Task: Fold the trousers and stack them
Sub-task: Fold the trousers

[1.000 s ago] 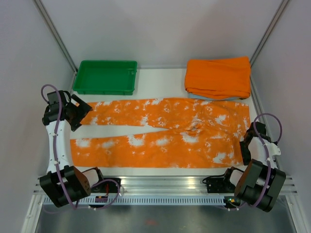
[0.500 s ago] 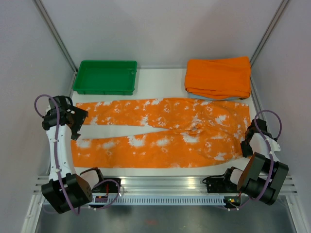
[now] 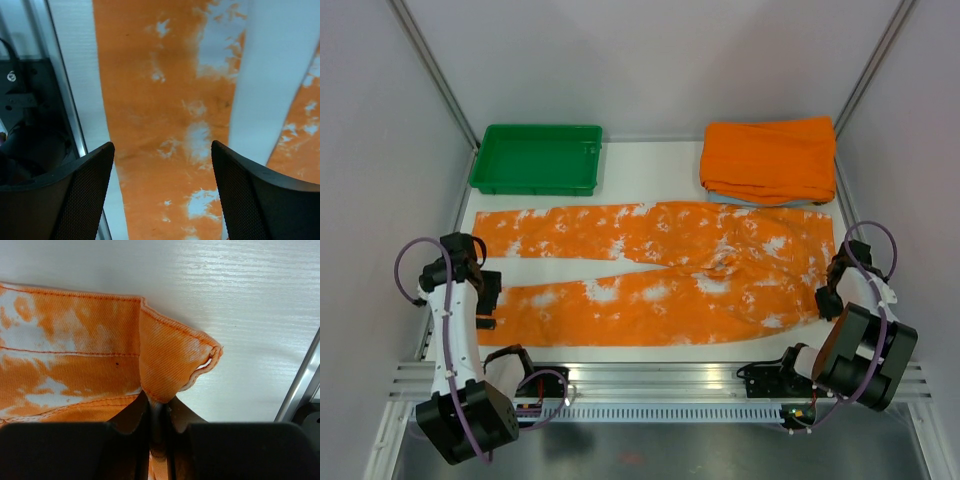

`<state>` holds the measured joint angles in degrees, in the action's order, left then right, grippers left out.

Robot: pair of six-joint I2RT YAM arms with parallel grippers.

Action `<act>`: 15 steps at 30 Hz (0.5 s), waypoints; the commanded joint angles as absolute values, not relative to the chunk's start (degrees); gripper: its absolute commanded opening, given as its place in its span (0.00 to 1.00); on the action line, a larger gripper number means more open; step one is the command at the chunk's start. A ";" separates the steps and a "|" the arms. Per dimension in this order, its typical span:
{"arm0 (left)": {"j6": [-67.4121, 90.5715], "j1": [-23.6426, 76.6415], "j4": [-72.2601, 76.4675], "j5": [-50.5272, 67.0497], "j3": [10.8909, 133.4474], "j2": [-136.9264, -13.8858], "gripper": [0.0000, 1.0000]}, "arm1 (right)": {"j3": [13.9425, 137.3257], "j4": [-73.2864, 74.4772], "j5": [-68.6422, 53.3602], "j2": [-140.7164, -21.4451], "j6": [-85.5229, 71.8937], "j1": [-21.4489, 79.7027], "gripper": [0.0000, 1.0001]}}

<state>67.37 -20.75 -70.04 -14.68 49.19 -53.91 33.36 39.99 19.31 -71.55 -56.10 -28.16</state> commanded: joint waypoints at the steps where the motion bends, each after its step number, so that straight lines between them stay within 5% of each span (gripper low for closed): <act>1: 77.94 -20.74 -74.27 -17.84 47.03 -54.58 0.83 | 32.34 38.67 12.49 -76.45 -55.55 -28.13 0.12; 15: 86.13 -20.83 -65.05 -32.34 31.12 -37.71 0.94 | 36.04 36.74 9.58 -83.14 -50.54 -28.04 0.09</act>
<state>81.73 -20.78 -67.44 -26.83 34.57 -39.64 38.50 42.54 17.41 -78.52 -50.54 -28.51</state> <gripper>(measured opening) 0.920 0.171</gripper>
